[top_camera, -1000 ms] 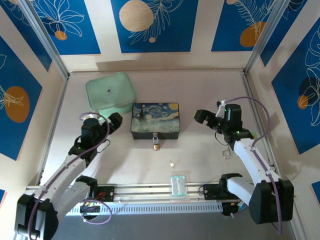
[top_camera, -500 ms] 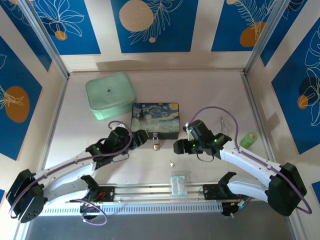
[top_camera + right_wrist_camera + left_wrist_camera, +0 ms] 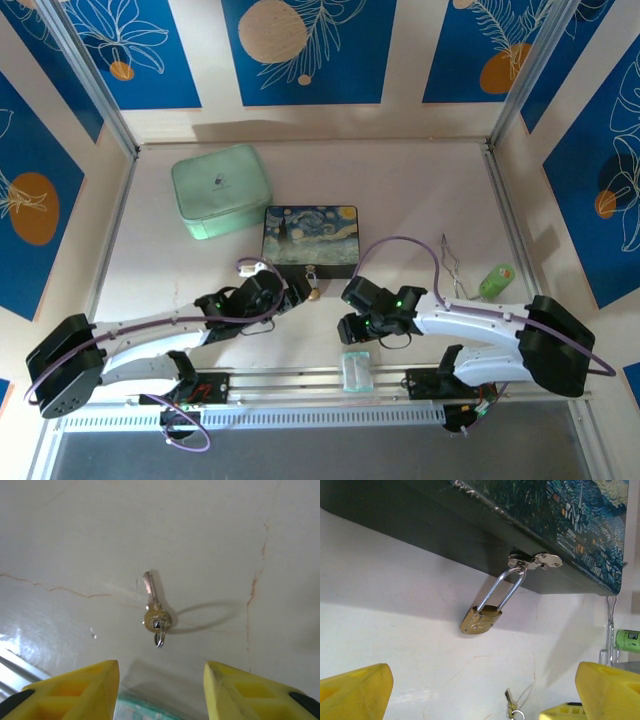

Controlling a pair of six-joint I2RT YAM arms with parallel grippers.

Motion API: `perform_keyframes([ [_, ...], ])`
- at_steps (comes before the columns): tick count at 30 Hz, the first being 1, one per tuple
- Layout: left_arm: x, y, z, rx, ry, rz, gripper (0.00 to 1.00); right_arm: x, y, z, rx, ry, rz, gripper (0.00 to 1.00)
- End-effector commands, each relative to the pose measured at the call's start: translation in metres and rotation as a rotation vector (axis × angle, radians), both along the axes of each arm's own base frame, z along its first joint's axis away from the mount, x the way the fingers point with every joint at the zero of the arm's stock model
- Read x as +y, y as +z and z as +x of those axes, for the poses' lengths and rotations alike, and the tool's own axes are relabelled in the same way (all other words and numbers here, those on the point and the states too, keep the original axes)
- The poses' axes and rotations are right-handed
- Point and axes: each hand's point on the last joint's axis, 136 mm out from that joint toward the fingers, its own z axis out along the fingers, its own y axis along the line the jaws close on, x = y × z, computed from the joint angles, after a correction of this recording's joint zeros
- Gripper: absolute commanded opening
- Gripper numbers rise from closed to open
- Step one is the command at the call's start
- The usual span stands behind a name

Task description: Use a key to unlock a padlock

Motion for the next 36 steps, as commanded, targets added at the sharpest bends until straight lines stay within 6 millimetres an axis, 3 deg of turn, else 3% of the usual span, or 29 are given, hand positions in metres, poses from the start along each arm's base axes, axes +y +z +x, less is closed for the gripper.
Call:
perform_keyframes([
  [1, 0.0, -0.001, 0.002, -0.01, 0.039, -0.016, 0.93, 0.007, 0.002, 0.009, -0.037, -0.03, -0.009, 0.48],
  [10, 0.004, -0.006, 0.0, -0.009, 0.047, -0.005, 0.93, 0.018, -0.006, 0.013, -0.039, -0.011, -0.036, 0.34],
  [14, 0.006, -0.009, 0.0, -0.008, 0.055, 0.005, 0.93, 0.021, -0.009, 0.014, -0.036, -0.012, -0.045, 0.33],
  [16, 0.007, -0.011, 0.0, -0.006, 0.057, 0.013, 0.93, 0.02, -0.013, 0.014, -0.027, -0.017, -0.062, 0.33],
  [19, 0.008, -0.014, 0.0, -0.001, 0.059, 0.018, 0.93, 0.017, -0.018, 0.012, -0.011, -0.015, -0.091, 0.2],
  [25, 0.008, -0.015, 0.0, -0.005, 0.059, 0.017, 0.92, 0.006, -0.033, 0.009, 0.002, -0.042, -0.17, 0.13],
  [31, 0.0, -0.013, 0.001, -0.014, 0.039, -0.01, 0.86, 0.018, -0.03, 0.012, 0.008, -0.004, -0.046, 0.0],
  [36, -0.016, -0.007, 0.002, -0.055, 0.017, -0.055, 0.75, 0.024, -0.02, 0.017, 0.038, -0.011, 0.076, 0.0],
])
